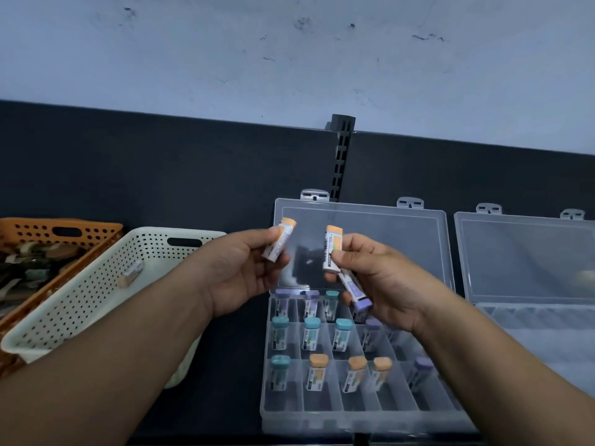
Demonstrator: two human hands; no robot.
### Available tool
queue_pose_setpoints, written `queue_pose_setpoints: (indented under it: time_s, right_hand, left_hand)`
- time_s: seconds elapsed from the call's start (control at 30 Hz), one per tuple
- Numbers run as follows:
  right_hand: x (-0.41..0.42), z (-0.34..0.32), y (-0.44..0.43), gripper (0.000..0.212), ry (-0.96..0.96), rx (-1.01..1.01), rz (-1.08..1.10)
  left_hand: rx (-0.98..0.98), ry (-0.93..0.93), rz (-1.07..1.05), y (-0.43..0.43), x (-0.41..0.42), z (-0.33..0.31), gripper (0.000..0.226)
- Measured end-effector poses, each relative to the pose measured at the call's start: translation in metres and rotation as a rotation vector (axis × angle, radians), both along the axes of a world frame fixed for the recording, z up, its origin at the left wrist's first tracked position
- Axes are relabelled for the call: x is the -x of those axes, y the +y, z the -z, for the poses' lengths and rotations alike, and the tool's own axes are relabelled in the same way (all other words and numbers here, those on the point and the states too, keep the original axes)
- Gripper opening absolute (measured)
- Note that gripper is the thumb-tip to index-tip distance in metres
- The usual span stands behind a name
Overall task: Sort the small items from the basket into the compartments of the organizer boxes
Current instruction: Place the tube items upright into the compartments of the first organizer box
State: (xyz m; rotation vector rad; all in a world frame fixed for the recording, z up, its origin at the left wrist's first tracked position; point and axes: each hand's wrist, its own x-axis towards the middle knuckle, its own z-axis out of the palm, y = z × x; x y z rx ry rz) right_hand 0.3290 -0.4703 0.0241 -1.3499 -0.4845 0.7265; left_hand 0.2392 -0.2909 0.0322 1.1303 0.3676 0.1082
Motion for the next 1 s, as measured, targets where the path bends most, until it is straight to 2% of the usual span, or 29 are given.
queue_pose_setpoints:
  time_s: [0.13,0.2,0.27,0.33,0.5,0.67,1.0]
  right_hand:
    - [-0.006,-0.002,-0.006,0.041,-0.179,0.098,-0.011]
    - [-0.005,-0.004,-0.006,0.034,-0.267,0.17,-0.024]
    - [-0.003,-0.005,-0.006,0.019,-0.372,0.243,-0.035]
    - [-0.002,-0.005,-0.004,0.007,-0.486,0.344,-0.013]
    - [-0.008,0.001,0.006,0.009,-0.698,0.501,0.012]
    - [-0.013,0.004,0.012,0.005,-0.735,0.556,-0.013]
    - [-0.016,0.012,0.027,0.007,-0.803,0.71,-0.02]
  left_hand:
    - [-0.032,-0.027,-0.058,-0.002,-0.003,0.0,0.01]
    - [-0.032,-0.071,-0.06,-0.003,-0.004,0.0,0.02]
    - [-0.085,-0.09,-0.04,-0.003,-0.004,0.0,0.026]
    - [-0.251,-0.071,-0.026,-0.002,-0.006,0.002,0.023]
    - [-0.96,-0.011,-0.074,0.006,-0.009,0.013,0.011]
    - [-1.328,0.011,0.022,0.006,-0.013,0.021,0.008]
    - [-1.504,0.019,0.146,0.008,-0.022,0.034,0.006]
